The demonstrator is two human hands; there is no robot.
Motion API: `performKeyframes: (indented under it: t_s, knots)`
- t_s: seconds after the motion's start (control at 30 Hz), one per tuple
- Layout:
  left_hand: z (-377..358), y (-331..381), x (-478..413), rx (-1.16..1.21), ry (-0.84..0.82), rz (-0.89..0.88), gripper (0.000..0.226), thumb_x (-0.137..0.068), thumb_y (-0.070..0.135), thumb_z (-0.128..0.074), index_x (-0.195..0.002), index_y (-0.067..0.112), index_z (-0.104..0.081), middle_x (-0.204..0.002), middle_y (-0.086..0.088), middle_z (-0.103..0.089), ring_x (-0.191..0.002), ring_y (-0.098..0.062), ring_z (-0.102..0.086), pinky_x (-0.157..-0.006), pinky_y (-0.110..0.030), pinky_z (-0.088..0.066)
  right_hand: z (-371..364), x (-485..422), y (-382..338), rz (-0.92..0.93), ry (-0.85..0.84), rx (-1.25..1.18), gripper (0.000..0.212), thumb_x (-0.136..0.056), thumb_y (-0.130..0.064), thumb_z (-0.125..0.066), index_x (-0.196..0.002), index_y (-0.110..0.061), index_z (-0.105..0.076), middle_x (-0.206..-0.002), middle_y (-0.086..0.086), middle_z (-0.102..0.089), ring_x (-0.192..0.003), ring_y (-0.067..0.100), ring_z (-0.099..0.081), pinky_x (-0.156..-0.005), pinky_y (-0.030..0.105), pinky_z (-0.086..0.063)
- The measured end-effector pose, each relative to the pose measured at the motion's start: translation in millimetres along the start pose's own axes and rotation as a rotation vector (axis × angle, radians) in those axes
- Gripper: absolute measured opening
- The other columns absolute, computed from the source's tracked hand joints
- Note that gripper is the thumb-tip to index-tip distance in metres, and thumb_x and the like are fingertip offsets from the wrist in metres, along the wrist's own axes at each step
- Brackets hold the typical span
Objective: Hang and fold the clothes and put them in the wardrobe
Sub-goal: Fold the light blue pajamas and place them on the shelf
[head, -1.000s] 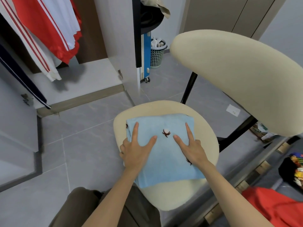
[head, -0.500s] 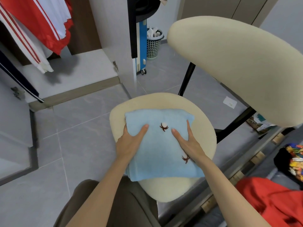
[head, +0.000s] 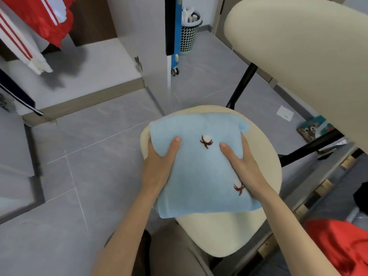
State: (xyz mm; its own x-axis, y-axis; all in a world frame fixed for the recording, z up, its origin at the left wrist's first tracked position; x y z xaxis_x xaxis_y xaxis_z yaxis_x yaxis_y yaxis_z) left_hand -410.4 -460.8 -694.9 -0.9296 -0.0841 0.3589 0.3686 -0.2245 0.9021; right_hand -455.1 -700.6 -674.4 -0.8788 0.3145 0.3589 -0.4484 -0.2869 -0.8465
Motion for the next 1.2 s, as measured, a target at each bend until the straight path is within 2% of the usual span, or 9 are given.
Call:
performKeyframes:
  t_s: [0.13,0.2,0.33,0.43,0.57,0.73,0.87,1.07,1.2]
  knots:
    - [40,50,-20,0.001,0.022,-0.053,0.067,-0.076,0.08,-0.046,-0.133,0.058,-0.02,-0.111,0.035,-0.054,-0.097,0.001,-0.057,-0.086,-0.035,-0.044,-15,-7,-55,0.001,-0.024,-0.057,0.061,-0.073,-0.081,-0.052,-0.126,-0.066,-0.027,-0.104,-0.042,-0.058,-0.092,-0.012,-0.061,-0.075,0.02,-0.042]
    - [63,79,-22,0.002,0.029,-0.066,0.063,-0.081,0.078,-0.044,-0.135,0.061,-0.015,-0.115,0.033,-0.056,-0.098,0.0,-0.057,-0.084,-0.034,-0.043,-23,-4,-87,0.0,-0.056,-0.097,0.058,-0.075,-0.079,-0.053,-0.126,-0.064,-0.029,-0.106,-0.038,-0.06,-0.092,-0.009,-0.063,-0.076,0.023,-0.045]
    - [113,147,-14,0.011,0.044,-0.081,0.064,-0.083,0.076,-0.043,-0.138,0.059,-0.015,-0.123,0.024,-0.058,-0.107,-0.009,-0.06,-0.091,-0.036,-0.047,-33,10,-163,0.018,-0.107,-0.139,0.058,-0.077,-0.075,-0.056,-0.128,-0.061,-0.032,-0.111,-0.034,-0.061,-0.095,-0.008,-0.063,-0.082,0.028,-0.048]
    - [158,203,-3,-0.006,0.08,-0.078,0.066,-0.082,0.078,-0.04,-0.139,0.06,-0.014,-0.126,0.021,-0.058,-0.11,-0.015,-0.06,-0.097,-0.042,-0.046,-35,25,-231,0.045,-0.14,-0.15,0.056,-0.079,-0.073,-0.056,-0.128,-0.06,-0.032,-0.108,-0.039,-0.059,-0.093,-0.01,-0.063,-0.082,0.028,-0.049]
    - [224,281,15,0.012,0.159,-0.112,0.066,-0.084,0.077,-0.041,-0.142,0.059,-0.015,-0.117,0.031,-0.057,-0.107,-0.01,-0.059,-0.088,-0.031,-0.042,-40,52,-335,0.099,-0.188,-0.15,0.062,-0.075,-0.076,-0.058,-0.129,-0.059,-0.032,-0.112,-0.03,-0.063,-0.094,-0.004,-0.066,-0.081,0.029,-0.051]
    - [310,372,35,0.026,0.264,-0.161,0.07,-0.079,0.081,-0.038,-0.14,0.06,-0.012,-0.112,0.027,-0.053,-0.107,-0.014,-0.055,-0.093,-0.034,-0.039,-56,80,-460,0.191,-0.237,-0.145,0.064,-0.074,-0.079,-0.057,-0.129,-0.06,-0.031,-0.117,-0.024,-0.063,-0.102,0.007,-0.066,-0.09,0.038,-0.053]
    - [371,433,48,0.013,0.335,-0.217,0.068,-0.08,0.082,-0.036,-0.139,0.062,-0.011,-0.124,0.021,-0.052,-0.11,-0.016,-0.053,-0.097,-0.037,-0.04,-76,96,-542,0.282,-0.281,-0.185,0.068,-0.075,-0.077,-0.058,-0.133,-0.056,-0.031,-0.12,-0.02,-0.062,-0.103,0.01,-0.066,-0.093,0.042,-0.052]
    - [440,512,50,0.023,0.418,-0.34,0.065,-0.086,0.076,-0.038,-0.143,0.059,-0.012,-0.128,0.024,-0.053,-0.113,-0.014,-0.053,-0.093,-0.033,-0.039,-97,102,-647,0.43,-0.344,-0.226,0.069,-0.077,-0.073,-0.059,-0.136,-0.049,-0.031,-0.12,-0.018,-0.062,-0.098,0.004,-0.067,-0.084,0.031,-0.054]
    - [473,562,37,0.049,0.457,-0.41,0.063,-0.086,0.076,-0.038,-0.142,0.059,-0.016,-0.133,0.02,-0.052,-0.12,-0.019,-0.053,-0.106,-0.046,-0.039,-106,90,-715,0.522,-0.37,-0.231,0.071,-0.077,-0.072,-0.059,-0.138,-0.049,-0.03,-0.12,-0.018,-0.06,-0.101,0.007,-0.066,-0.088,0.034,-0.053]
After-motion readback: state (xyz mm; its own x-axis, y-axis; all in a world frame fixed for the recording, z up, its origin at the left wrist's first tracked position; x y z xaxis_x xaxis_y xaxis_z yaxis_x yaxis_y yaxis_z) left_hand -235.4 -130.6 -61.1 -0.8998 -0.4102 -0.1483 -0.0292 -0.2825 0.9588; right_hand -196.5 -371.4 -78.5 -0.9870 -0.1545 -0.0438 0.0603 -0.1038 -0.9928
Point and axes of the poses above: each hand's wrist, its own x-axis away from the middle knuckle, its own z-axis out of the back of the hand, y = z × x, the point moved 8 cm from there along -x, towards the middle knuckle
